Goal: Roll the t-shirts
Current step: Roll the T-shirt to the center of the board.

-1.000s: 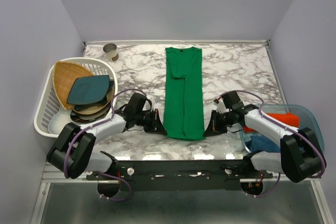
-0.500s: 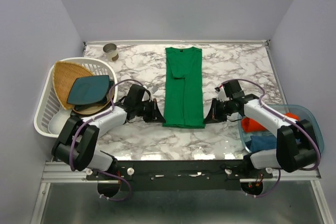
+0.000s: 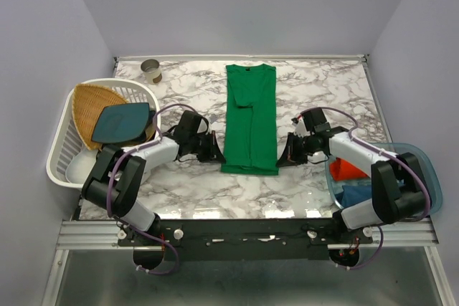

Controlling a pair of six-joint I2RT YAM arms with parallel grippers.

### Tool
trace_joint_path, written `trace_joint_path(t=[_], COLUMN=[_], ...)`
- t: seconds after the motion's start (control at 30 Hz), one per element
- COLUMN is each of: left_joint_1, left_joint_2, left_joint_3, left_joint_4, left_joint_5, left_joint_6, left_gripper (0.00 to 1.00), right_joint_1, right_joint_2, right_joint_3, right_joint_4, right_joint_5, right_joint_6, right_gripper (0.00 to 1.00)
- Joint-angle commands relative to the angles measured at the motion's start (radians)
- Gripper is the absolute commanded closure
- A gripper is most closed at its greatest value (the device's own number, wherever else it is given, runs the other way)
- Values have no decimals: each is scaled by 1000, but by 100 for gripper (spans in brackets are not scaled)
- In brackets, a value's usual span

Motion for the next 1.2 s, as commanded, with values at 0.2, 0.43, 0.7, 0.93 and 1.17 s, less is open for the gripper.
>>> trace_joint_path(t=[0.2,0.43,0.7,0.93,1.17], left_joint_1=[16,18,32,48,39], left_joint_2=[37,42,31,-98,-107], left_joint_3=[77,69,112,115,-46], left_joint_4=[-69,-70,-119,-202,89], left_joint_5=[-79,-81,-114,-91,97], left_joint_6=[36,32,58,127,4], left_gripper=[97,92,54,51,100], right_joint_1=[-5,-5,-7,-5,88], right_joint_2=[53,60,64,-2,66], right_joint_3=[45,42,98,200,253], right_joint_4=[58,81,34,-63,-163], right_joint_5=[28,31,43,114,-44], right_joint_6=[-36,-44,-120,-337,-625], right_gripper=[100,97,62,51,78])
